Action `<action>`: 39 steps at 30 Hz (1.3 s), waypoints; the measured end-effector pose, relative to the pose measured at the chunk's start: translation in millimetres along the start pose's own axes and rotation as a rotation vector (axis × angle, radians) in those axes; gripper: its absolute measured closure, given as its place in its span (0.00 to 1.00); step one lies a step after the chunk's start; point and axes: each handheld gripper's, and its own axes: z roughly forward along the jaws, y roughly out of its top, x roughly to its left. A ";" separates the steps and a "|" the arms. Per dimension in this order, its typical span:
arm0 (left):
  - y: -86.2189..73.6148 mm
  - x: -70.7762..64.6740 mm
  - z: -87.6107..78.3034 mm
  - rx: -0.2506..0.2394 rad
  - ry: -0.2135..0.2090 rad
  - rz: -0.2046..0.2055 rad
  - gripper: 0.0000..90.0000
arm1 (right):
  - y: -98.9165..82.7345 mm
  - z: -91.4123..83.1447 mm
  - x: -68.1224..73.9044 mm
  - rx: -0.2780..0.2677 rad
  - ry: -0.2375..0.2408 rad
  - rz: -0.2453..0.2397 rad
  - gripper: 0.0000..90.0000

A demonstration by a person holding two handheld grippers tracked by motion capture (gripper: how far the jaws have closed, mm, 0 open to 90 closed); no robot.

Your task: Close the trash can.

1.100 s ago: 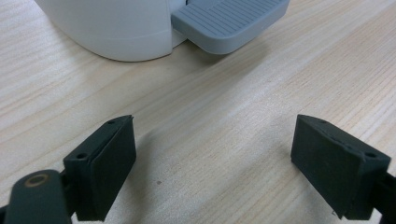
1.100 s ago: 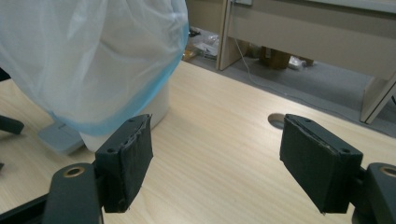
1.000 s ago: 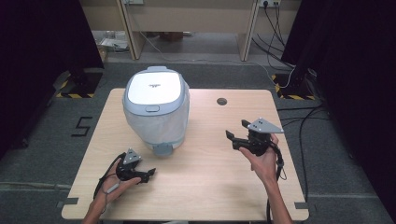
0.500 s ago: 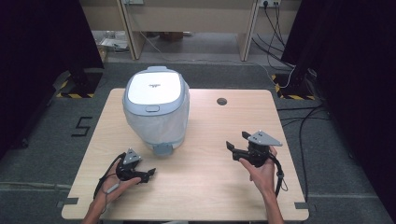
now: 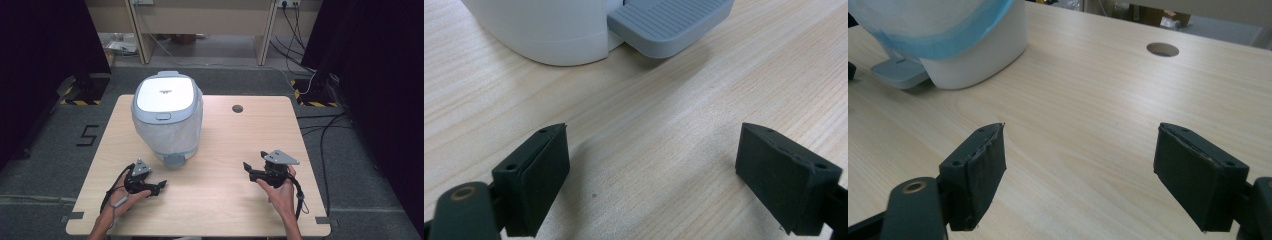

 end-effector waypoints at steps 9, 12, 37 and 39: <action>0.0 0.0 0.0 0.000 0.000 0.000 0.15 | -17.1 0.7 3.5 0.039 -0.007 0.003 0.20; 0.0 0.0 0.0 -0.001 0.000 0.000 0.15 | -24.3 2.9 5.3 0.064 -0.012 0.006 0.19; 0.1 0.0 -0.3 0.004 0.000 0.001 0.15 | -52.8 7.4 15.7 0.258 -0.048 0.004 0.16; 0.0 0.0 -0.2 0.002 0.000 0.001 0.15 | -52.9 7.5 15.7 0.258 -0.047 0.003 0.16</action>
